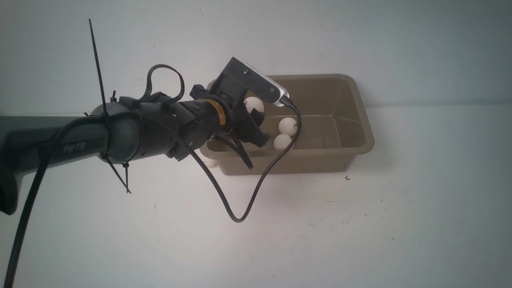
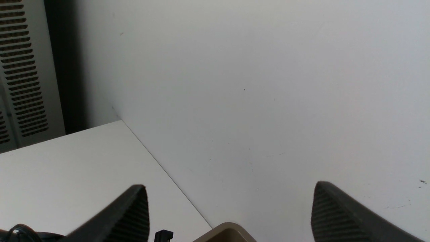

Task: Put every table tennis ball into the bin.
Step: Use the left arm to put the table tennis ball into the box

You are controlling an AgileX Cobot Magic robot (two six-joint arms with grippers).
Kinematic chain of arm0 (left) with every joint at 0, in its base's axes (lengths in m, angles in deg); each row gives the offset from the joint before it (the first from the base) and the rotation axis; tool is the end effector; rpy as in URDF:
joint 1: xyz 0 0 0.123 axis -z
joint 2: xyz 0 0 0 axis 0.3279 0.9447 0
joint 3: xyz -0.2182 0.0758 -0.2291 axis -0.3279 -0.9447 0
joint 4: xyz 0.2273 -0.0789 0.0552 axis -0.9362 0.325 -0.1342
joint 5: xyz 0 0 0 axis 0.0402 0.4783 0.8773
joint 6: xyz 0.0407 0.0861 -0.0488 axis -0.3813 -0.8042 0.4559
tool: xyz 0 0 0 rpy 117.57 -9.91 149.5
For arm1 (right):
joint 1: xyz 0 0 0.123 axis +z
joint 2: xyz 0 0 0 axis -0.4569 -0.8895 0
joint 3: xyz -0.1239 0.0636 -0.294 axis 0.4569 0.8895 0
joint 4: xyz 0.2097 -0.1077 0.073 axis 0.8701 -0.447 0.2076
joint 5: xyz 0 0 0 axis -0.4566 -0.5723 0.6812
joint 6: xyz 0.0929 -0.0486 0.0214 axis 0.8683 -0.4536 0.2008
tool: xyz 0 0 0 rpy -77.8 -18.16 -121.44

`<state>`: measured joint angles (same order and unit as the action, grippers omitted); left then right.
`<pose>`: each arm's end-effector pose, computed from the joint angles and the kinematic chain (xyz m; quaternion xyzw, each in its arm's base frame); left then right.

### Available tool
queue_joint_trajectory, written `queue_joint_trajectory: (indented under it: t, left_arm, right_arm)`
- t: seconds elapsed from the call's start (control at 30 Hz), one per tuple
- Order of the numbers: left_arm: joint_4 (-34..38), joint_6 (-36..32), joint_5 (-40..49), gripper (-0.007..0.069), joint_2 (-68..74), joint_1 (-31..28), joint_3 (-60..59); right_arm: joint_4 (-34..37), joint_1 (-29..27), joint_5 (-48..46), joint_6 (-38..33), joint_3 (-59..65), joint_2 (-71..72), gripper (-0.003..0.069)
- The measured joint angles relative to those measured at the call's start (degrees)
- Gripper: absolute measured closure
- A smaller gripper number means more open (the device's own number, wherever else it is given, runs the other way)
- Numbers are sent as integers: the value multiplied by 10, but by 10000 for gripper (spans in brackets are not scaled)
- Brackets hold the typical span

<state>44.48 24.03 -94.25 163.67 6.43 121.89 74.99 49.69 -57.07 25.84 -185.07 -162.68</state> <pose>0.4204 -0.2050 0.2381 0.3021 0.8028 -0.0636 0.5102 0.2840 0.1678 0.5707 -0.4135 0.6907 0.1889 0.5624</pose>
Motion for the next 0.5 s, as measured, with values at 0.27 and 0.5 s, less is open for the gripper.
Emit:
queue_joint_trajectory:
  t: [0.27, 0.5]
  left_arm:
    - [1, 1, 66, 146, -24, -1, 0]
    - [10, 1, 182, 194, -107, -51, -2]
  right_arm:
    - [4, 0, -4, 0, 0, 0, 69]
    - [4, 0, -4, 0, 0, 0, 69]
